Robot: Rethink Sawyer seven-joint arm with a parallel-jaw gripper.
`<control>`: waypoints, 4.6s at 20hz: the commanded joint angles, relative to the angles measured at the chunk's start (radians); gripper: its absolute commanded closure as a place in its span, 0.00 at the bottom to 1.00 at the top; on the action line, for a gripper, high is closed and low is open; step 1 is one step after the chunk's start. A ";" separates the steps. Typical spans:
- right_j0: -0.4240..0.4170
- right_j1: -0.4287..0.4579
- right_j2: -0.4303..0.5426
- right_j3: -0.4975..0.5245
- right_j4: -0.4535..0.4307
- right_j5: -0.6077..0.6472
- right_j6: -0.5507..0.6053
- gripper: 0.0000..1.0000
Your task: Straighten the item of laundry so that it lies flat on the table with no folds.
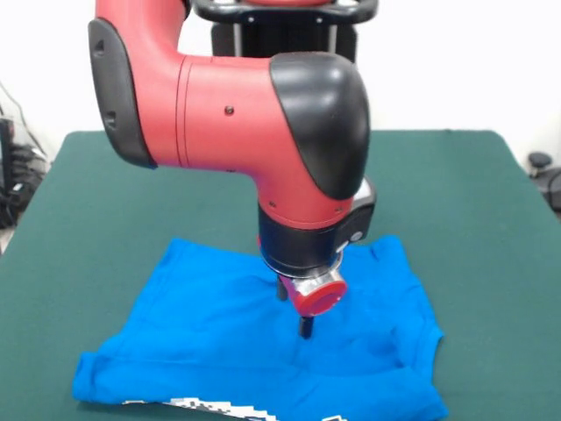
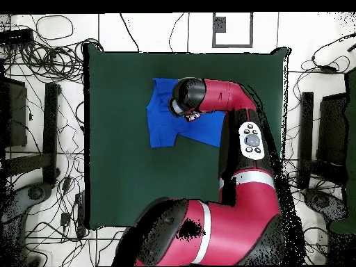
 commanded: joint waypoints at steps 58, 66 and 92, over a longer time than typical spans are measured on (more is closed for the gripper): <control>0.024 0.041 0.033 0.361 -0.029 -0.225 -0.085 0.00; -0.005 0.033 0.050 0.420 -0.020 -0.269 -0.094 0.00; -0.024 0.002 0.059 0.495 -0.033 -0.235 -0.144 0.00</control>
